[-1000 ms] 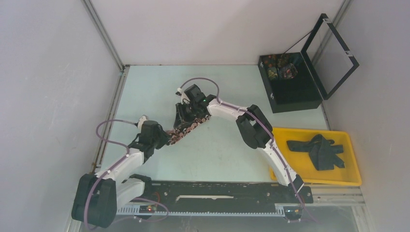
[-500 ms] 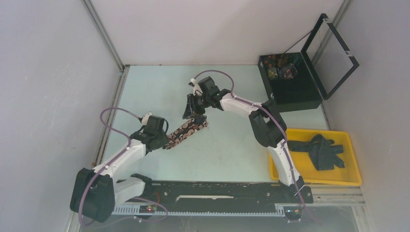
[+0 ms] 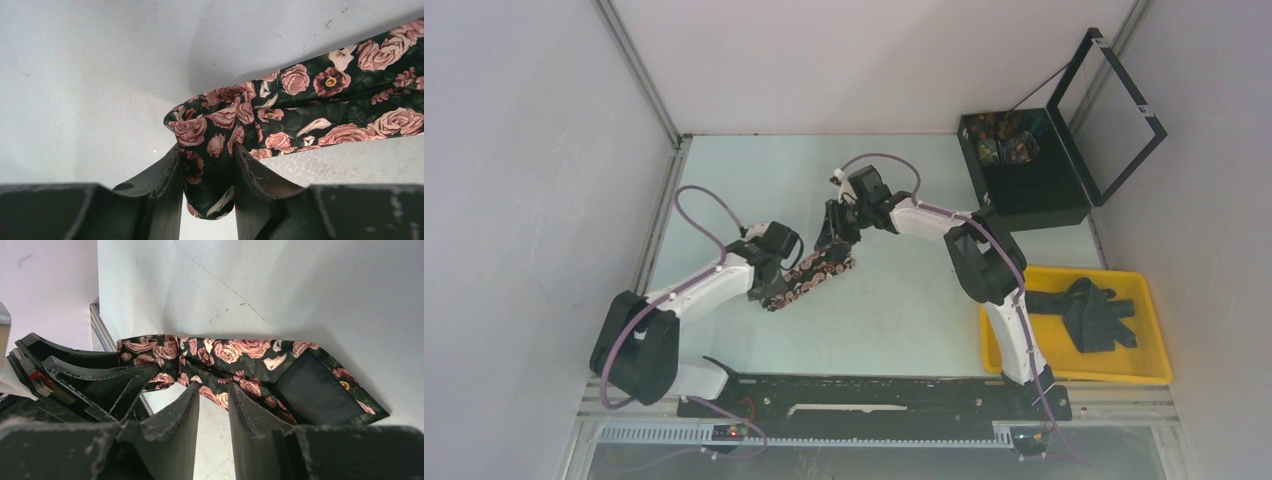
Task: Roll the ties
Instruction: Roll the tie at the center of the board.
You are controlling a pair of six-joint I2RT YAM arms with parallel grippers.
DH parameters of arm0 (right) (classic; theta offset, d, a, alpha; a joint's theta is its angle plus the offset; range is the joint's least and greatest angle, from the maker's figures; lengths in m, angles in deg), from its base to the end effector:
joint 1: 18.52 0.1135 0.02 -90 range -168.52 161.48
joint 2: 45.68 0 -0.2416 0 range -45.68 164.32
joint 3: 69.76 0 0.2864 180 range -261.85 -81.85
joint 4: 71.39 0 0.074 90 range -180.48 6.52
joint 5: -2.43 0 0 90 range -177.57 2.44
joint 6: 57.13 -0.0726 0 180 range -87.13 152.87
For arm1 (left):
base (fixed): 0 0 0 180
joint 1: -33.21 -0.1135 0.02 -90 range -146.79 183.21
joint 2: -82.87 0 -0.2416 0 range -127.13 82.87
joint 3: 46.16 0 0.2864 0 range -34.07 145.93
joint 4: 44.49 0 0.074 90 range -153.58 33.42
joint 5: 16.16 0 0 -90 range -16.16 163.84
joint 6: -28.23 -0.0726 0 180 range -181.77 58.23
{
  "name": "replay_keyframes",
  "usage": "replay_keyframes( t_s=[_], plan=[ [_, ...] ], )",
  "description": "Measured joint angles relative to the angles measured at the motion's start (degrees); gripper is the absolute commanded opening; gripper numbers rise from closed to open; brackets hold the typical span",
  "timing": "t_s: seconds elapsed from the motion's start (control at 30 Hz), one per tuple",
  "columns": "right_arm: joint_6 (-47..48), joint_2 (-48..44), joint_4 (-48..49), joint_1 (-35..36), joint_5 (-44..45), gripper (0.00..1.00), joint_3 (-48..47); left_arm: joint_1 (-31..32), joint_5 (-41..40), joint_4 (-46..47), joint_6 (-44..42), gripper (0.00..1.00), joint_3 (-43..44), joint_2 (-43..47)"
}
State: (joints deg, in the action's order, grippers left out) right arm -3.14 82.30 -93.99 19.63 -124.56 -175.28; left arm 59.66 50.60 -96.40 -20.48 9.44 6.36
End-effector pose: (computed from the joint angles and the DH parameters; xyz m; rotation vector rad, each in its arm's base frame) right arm 0.3871 0.3596 0.1011 -0.4038 2.5649 1.3277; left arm 0.2570 -0.0958 0.1118 -0.4256 2.6282 0.2303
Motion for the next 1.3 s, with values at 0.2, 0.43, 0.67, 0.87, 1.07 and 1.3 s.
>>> replay_keyframes(
  t_s=[0.2, 0.43, 0.67, 0.87, 1.07, 1.3],
  plan=[
    [-0.7, -1.33, 1.64, -1.33, -0.37, 0.31, 2.29, 4.28, -3.87, -5.4, -0.42, 0.39, 6.08, -7.1],
    [-1.14, -3.23, 3.08, -3.23, -0.92, 0.3, 4.9, 8.79, -8.5, -13.84, -0.35, 0.4, 15.34, -18.29],
    [-1.27, -4.59, 4.2, -5.01, -1.42, 0.3, 6.99, 10.8, -10.23, -20.13, -0.2, 0.43, 22.18, -26.18],
    [-1.75, -5.84, 5.05, -6.69, -1.92, 0.3, 9.51, 11.06, -10.05, -22.75, 0.11, 0.52, 25.33, -30.16],
    [-2.16, -7.54, 5.55, -8.74, -2.62, 0.3, 11.26, 11.23, -9.49, -24.92, 0.72, 0.57, 28.87, -33.68],
    [-2.16, -9.18, 6.34, -9.86, -3.43, 0.3, 12.2, 11.3, -8.85, -27.96, 0.87, 0.61, 33.86, -37.64]
  ],
)
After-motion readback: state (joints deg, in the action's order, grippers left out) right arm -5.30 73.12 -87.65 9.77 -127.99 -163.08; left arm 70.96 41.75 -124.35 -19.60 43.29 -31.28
